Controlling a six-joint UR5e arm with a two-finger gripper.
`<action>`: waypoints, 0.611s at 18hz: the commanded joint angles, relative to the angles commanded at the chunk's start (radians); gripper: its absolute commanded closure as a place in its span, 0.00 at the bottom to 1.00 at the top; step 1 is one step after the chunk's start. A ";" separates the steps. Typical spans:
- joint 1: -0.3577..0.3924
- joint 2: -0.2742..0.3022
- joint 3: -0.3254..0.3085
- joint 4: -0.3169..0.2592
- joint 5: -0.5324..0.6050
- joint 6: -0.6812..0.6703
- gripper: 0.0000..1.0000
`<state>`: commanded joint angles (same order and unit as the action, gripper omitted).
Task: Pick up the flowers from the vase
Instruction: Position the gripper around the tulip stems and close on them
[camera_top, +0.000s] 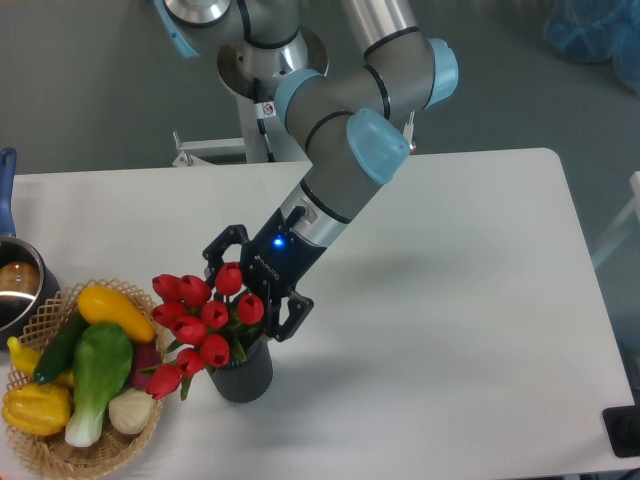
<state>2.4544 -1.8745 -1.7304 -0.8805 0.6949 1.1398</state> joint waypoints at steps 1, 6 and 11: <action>0.000 0.000 0.003 0.000 -0.011 -0.003 0.00; 0.000 0.000 0.005 0.000 -0.020 -0.005 0.02; 0.000 -0.002 0.005 0.000 -0.018 -0.003 0.18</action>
<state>2.4544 -1.8761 -1.7257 -0.8805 0.6765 1.1367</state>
